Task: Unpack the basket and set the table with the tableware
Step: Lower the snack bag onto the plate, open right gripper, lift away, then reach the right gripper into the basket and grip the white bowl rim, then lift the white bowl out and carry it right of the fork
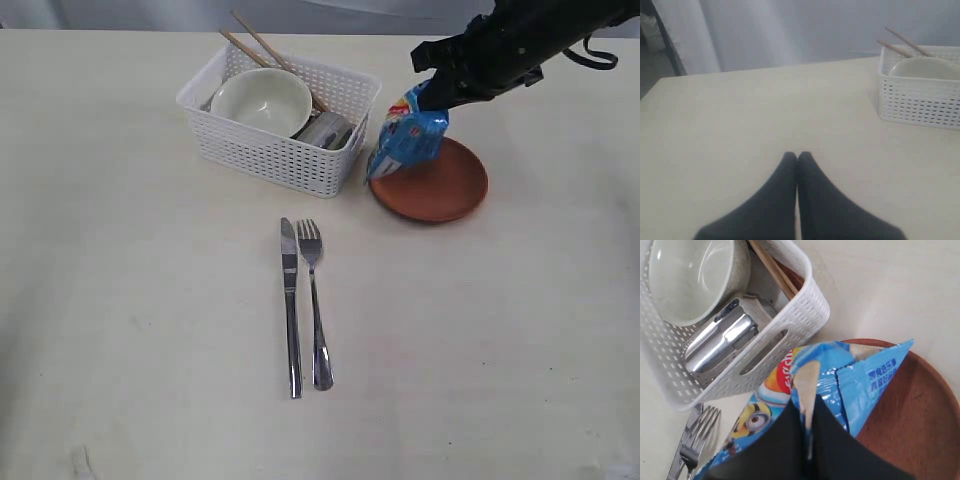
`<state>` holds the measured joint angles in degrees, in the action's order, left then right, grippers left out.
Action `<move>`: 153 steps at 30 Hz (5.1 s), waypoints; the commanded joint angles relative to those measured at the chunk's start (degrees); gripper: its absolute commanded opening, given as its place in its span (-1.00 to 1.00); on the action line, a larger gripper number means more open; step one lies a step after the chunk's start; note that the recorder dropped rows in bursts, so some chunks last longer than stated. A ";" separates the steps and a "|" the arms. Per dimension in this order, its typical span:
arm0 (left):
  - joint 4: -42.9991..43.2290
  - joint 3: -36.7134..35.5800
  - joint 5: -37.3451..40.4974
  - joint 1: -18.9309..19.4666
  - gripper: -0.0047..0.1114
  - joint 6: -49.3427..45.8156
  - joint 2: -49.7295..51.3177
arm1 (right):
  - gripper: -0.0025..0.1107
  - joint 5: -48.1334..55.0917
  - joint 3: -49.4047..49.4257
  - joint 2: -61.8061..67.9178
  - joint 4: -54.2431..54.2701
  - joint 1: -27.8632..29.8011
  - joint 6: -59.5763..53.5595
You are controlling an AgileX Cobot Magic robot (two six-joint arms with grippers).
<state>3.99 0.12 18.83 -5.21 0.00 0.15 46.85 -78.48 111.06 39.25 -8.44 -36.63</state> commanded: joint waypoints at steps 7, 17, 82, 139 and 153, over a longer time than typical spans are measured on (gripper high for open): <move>0.28 -0.12 -0.42 0.13 -0.92 0.00 -0.15 | 0.03 2.72 -0.04 -0.39 -6.77 0.35 4.39; 0.28 -0.12 -0.42 0.13 -0.92 0.00 -0.15 | 0.03 2.99 -0.14 -3.97 -20.14 0.23 15.86; 0.28 -0.12 -0.42 0.13 -0.92 0.00 -0.15 | -0.05 7.63 -33.64 17.52 -20.54 -18.69 35.36; 0.28 -0.12 -0.42 0.13 -0.92 0.00 -0.15 | -0.96 10.67 -35.41 11.60 -24.27 -17.89 35.79; 0.28 -0.12 -0.42 0.13 -0.92 0.00 -0.15 | -0.96 22.56 -35.41 3.56 -20.33 -10.94 32.75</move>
<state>3.99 0.12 18.83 -5.21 0.00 0.15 66.49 -113.52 117.03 17.66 -20.75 -2.55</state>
